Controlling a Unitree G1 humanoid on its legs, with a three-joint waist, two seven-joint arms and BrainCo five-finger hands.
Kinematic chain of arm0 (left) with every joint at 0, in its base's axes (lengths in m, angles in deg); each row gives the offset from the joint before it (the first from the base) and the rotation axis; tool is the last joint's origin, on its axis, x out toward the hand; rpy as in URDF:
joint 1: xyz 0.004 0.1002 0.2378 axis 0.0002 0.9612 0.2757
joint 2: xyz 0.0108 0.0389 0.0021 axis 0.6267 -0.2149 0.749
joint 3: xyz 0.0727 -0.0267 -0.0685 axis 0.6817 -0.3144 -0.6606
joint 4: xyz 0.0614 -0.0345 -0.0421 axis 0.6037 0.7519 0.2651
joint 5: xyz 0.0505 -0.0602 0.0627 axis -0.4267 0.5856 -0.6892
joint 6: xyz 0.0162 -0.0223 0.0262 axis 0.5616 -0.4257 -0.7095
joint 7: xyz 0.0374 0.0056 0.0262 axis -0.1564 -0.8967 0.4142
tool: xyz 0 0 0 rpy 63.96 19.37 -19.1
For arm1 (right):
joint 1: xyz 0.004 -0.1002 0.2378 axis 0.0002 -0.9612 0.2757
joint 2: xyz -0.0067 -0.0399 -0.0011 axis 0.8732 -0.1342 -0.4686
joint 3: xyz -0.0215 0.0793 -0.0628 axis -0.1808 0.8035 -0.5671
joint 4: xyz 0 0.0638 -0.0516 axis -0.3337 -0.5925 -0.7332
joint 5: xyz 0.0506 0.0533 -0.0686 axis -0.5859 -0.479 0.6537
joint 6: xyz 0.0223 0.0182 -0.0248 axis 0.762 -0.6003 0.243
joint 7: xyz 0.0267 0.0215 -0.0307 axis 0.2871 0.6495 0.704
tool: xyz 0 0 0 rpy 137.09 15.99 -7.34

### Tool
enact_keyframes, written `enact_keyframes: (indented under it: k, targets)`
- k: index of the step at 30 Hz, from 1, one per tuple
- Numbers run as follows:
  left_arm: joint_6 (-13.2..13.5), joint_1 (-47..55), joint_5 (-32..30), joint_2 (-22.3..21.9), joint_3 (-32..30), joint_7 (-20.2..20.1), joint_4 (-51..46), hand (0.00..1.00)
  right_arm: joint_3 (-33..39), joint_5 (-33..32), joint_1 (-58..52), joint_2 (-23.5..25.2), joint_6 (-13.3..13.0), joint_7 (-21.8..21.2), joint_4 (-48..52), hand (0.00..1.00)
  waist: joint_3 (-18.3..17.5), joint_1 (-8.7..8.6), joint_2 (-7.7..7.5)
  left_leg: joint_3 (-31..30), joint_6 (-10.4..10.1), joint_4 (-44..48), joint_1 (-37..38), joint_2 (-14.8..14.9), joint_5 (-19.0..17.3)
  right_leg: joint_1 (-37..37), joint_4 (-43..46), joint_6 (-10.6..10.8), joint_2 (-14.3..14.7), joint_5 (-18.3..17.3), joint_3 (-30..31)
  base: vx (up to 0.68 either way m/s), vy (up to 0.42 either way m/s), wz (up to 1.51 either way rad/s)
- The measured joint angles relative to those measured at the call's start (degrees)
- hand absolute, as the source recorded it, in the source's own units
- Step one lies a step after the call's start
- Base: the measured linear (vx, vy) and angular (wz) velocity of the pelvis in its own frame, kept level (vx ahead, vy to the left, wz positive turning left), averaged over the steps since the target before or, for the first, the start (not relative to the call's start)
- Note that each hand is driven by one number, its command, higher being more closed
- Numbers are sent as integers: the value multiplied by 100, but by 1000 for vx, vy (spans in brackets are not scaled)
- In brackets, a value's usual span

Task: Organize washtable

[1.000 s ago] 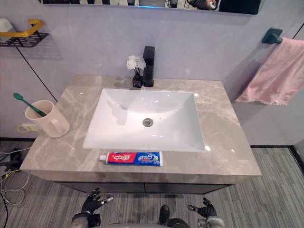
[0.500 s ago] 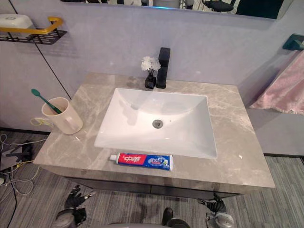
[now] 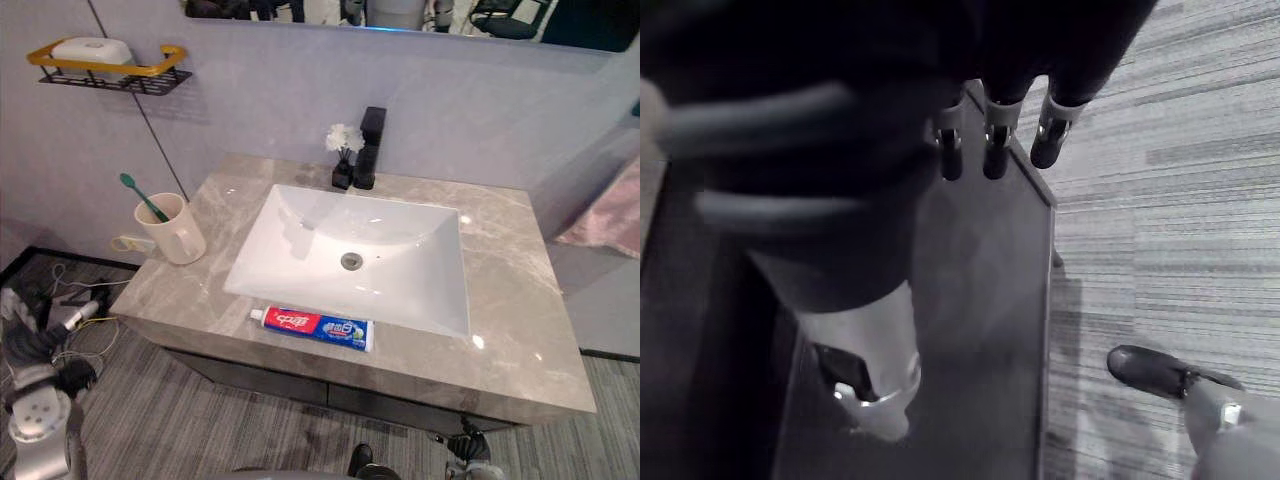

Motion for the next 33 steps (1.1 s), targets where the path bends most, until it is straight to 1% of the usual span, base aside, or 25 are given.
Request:
enact_keyframes:
  k: [2, 3, 4, 5, 6, 8, 9, 11, 12, 15, 17, 22, 25, 28, 33]
  targets:
    - [148, -116, -338, 44, 582, -9, -871, 0, -3, -19, 6, 0, 0, -52, -28, 0, -17, -8, 13, -15, 1, 41, -4, -18, 1, 20, 0, 0, -14, 1, -9, 2, 37, 3]
    - [202, -163, -400, 88, 762, -15, -1016, 0, -5, -32, 5, 0, -1, -73, -28, 0, -31, -15, 21, -19, 1, 45, -4, -25, 1, 25, 0, 0, -21, 1, -14, -20, 41, 4]
    - [265, -309, -511, 201, 1129, -41, -1248, 0, -15, -55, 9, 0, -4, -100, -28, 0, -49, -34, 40, -25, 9, 61, -3, -49, 6, 36, 0, 0, -39, 2, -18, -23, 39, 2]
    - [300, -394, -575, 273, 1294, -49, -1333, 0, -39, -59, 19, -1, -8, -101, -28, 0, -53, -52, 46, -25, 13, 70, -5, -66, 9, 39, -1, 1, -48, 3, -18, -40, 49, 2]
    - [374, -576, -668, 408, 1583, -72, -1442, 0, -134, -64, 29, -4, -25, -107, -29, 0, -64, -133, 52, -25, 18, 85, -24, -67, 11, 35, -3, 12, -61, 12, -13, -59, 40, 2]
    - [429, -903, -874, 594, 2078, -166, -1444, 0, -334, -67, 46, -3, -59, -169, -27, 0, -75, -158, 52, 3, 19, 84, -34, -72, 9, 28, -23, 17, -68, 23, 11, -76, 36, -4]
    - [450, -1139, -967, 726, 2534, -259, -1406, 0, -476, -68, 49, -1, -61, -227, -27, 0, -82, -161, 39, 29, 19, 95, -35, -69, 8, 23, -24, 9, -65, 41, 30, -65, 29, -9]
    - [470, -1434, -1107, 862, 3119, -435, -1279, 0, -604, -68, 95, -2, -61, -229, -22, 0, -89, -181, 28, 70, 19, 96, -33, -62, 8, 7, -25, 2, -59, 63, 68, -56, 26, -16]
    - [472, -1618, -1164, 939, 3519, -578, -1115, 0, -626, -68, 177, -6, -62, -228, -8, 0, -98, -182, 27, 163, 19, 93, -43, -48, 8, -50, -26, -19, -43, 100, 168, -53, 28, -30]
    - [467, -1852, -1279, 992, 3978, -845, -672, 0, -633, -68, 282, -16, -75, -227, 30, 0, -125, -189, 24, 328, 18, 92, -93, -26, 9, -171, -25, -51, -15, 162, 312, -48, 29, -32]
    - [444, -1971, -1377, 1058, 4338, -1126, -142, 0, -680, -67, 340, -50, -102, -224, 32, 0, -136, -328, 11, 365, 18, 94, -90, -13, 9, -186, -26, -60, 1, 174, 352, -26, 17, -14]
    - [422, -1979, -1613, 1147, 4723, -1442, 481, 0, -762, -64, 340, -82, -102, -216, 45, 0, -165, -475, -38, 532, 17, 83, -134, 22, 9, -314, -26, -92, 44, 209, 513, -7, 23, -18]
    - [422, -1981, -1818, 1165, 4786, -1552, 719, 0, -764, -62, 321, -81, -102, -217, 50, 0, -165, -472, -38, 563, 17, 73, -129, 20, 8, -324, -28, -86, 41, 218, 533, 7, 41, -5]
    - [418, -1964, -2017, 1314, 4824, -1639, 917, 0, -786, -58, 320, -80, -102, -217, 149, 0, -163, -468, -39, 569, 6, -45, -22, 19, 17, -303, -29, -82, 41, 216, 534, 17, 37, -6]
    - [412, -1908, -2234, 1391, 4896, -1663, 1239, 0, -795, -52, 351, -81, -121, -216, 257, 0, -164, -482, -33, 546, 7, -99, 12, 17, 17, -282, -29, -44, 32, 189, 504, 29, 42, 2]
